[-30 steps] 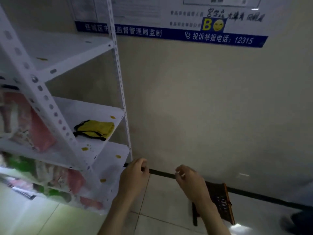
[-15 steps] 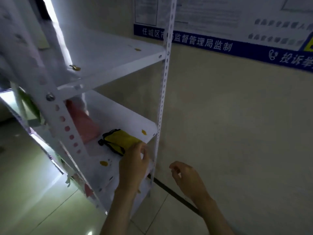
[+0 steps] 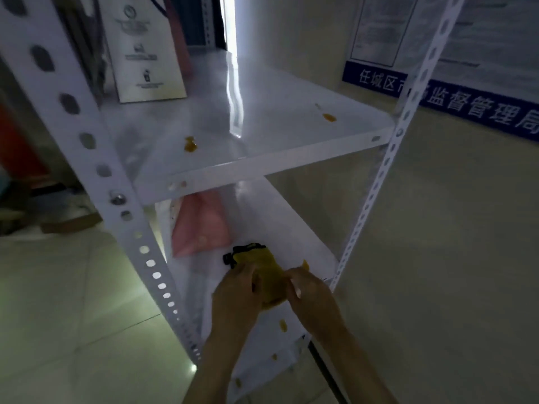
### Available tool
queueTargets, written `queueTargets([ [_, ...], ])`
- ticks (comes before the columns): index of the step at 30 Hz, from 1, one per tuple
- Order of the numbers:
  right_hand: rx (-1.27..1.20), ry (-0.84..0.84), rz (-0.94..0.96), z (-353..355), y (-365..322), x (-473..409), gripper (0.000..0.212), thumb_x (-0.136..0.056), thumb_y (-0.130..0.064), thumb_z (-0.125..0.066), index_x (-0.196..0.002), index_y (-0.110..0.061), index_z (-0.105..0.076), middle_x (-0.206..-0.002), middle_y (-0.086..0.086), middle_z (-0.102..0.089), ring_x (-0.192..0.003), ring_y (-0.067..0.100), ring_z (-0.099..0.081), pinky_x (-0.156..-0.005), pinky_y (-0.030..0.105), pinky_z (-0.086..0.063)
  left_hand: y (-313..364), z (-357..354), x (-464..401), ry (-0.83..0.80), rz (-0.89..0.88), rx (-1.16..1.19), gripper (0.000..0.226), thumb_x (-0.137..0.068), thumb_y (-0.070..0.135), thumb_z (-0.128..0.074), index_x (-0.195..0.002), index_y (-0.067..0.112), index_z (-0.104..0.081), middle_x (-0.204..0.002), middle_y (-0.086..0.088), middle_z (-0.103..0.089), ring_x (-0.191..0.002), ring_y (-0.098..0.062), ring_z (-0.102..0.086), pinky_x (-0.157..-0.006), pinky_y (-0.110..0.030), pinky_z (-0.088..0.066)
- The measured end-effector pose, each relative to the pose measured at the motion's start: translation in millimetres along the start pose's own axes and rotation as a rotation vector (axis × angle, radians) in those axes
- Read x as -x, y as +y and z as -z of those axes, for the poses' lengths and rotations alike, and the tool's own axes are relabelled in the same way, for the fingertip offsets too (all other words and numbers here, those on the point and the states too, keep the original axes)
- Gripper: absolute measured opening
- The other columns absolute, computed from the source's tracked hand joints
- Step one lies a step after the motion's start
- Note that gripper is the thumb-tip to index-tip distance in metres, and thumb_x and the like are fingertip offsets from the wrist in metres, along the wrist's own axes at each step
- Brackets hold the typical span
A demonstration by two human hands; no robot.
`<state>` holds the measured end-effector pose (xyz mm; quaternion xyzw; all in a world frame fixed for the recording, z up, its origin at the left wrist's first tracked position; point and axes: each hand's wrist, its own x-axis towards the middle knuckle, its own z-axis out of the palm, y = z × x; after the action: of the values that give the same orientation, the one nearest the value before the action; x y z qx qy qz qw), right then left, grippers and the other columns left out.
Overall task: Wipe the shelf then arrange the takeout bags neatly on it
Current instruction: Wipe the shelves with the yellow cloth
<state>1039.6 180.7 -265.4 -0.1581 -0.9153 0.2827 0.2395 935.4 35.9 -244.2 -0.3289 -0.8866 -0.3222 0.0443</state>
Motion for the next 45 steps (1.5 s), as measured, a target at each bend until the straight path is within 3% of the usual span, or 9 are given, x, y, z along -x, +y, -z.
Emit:
queueTargets([
  [7, -0.126, -0.179, 0.153, -12, 20, -33, 0.024, -0.092, -0.022, -0.045, -0.102, -0.017, -0.066, -0.104, -0.007, -0.062, -0.096, 0.013, -0.061, -0.081, 0.038, -0.054, 22, -1, 19, 0.210, 0.133, -0.108, 0.027, -0.091, 0.027, -0.038, -0.080, 0.014, -0.059, -0.069, -0.001, -0.058, -0.055, -0.019, -0.053, -0.045, -0.036, -0.046],
  [10, -0.184, -0.210, 0.245, -22, 16, -45, 0.019, -0.095, -0.010, -0.055, -0.109, -0.014, -0.067, -0.114, -0.002, -0.061, -0.102, 0.017, -0.060, -0.086, 0.037, -0.055, 31, 2, 44, 0.222, 0.223, -0.133, 0.030, -0.096, 0.035, -0.040, -0.090, 0.017, -0.065, -0.080, 0.001, -0.063, -0.069, -0.019, -0.061, -0.056, -0.041, -0.052],
  [14, -0.140, -0.278, 0.337, -48, -1, -62, 0.047, -0.092, -0.010, -0.059, -0.138, -0.014, -0.056, -0.145, 0.004, -0.050, -0.133, 0.022, -0.043, -0.110, 0.039, -0.043, 39, 19, 80, 0.300, 0.340, -0.242, 0.014, -0.094, 0.026, -0.061, -0.105, 0.023, -0.069, -0.093, 0.004, -0.069, -0.078, -0.020, -0.069, -0.057, -0.038, -0.058],
  [22, 0.253, -0.197, 0.368, -84, 1, -63, 0.059, -0.088, -0.033, -0.045, -0.143, -0.013, -0.050, -0.141, 0.010, -0.056, -0.133, 0.029, -0.049, -0.116, 0.041, -0.031, 33, 62, 129, 0.441, 0.603, -0.310, 0.016, -0.094, 0.034, -0.063, -0.109, 0.027, -0.063, -0.102, 0.008, -0.068, -0.094, -0.019, -0.065, -0.068, -0.037, -0.055],
  [28, 0.113, -0.152, 0.439, -70, 15, -59, 0.046, -0.086, -0.018, -0.065, -0.131, -0.022, -0.065, -0.137, 0.006, -0.061, -0.129, 0.034, -0.051, -0.112, 0.043, -0.039, 22, 91, 103, 0.449, 0.653, -0.008, 0.070, -0.089, 0.052, -0.071, -0.142, 0.017, -0.039, -0.132, 0.000, -0.054, -0.119, -0.020, -0.052, -0.092, -0.036, -0.050],
  [31, 0.043, -0.105, 0.481, -63, 13, -47, 0.036, -0.088, -0.012, -0.064, -0.123, -0.017, -0.068, -0.130, 0.009, -0.065, -0.127, 0.035, -0.054, -0.111, 0.047, -0.043, 27, 108, 64, 0.493, 0.545, 0.250, 0.046, -0.090, 0.046, -0.072, -0.118, 0.015, -0.052, -0.102, 0.000, -0.059, -0.089, -0.013, -0.059, -0.075, -0.030, -0.052],
  [34, -0.041, -0.124, 0.427, -50, 6, -32, 0.037, -0.088, -0.007, -0.066, -0.123, -0.016, -0.069, -0.127, 0.006, -0.068, -0.123, 0.031, -0.060, -0.106, 0.043, -0.049, 24, 125, 29, 0.637, 0.481, 0.465, 0.028, -0.090, 0.032, -0.072, -0.096, 0.008, -0.062, -0.089, -0.012, -0.069, -0.081, -0.023, -0.068, -0.077, -0.047, -0.060],
  [39, -0.178, -0.168, 0.358, -26, 4, -1, 0.044, -0.086, -0.005, -0.075, -0.127, -0.023, -0.071, -0.127, -0.009, -0.070, -0.115, 0.009, -0.062, -0.100, 0.011, -0.039, 15, 118, 10, 0.781, 0.405, 0.567, 0.020, -0.079, 0.001, -0.060, -0.069, -0.012, -0.048, -0.063, -0.030, -0.054, -0.051, -0.034, -0.055, -0.048, -0.039, -0.047],
  [45, -0.464, -0.191, 0.279, -26, -9, 11, 0.038, -0.093, -0.002, -0.070, -0.124, -0.022, -0.073, -0.128, -0.017, -0.069, -0.123, 0.000, -0.061, -0.104, 0.018, -0.048, 10, 115, 8, 0.821, 0.299, 0.523, 0.040, -0.076, 0.001, -0.055, -0.060, 0.020, -0.024, -0.053, 0.006, -0.027, -0.048, -0.010, -0.022, -0.048, -0.026, -0.022],
])
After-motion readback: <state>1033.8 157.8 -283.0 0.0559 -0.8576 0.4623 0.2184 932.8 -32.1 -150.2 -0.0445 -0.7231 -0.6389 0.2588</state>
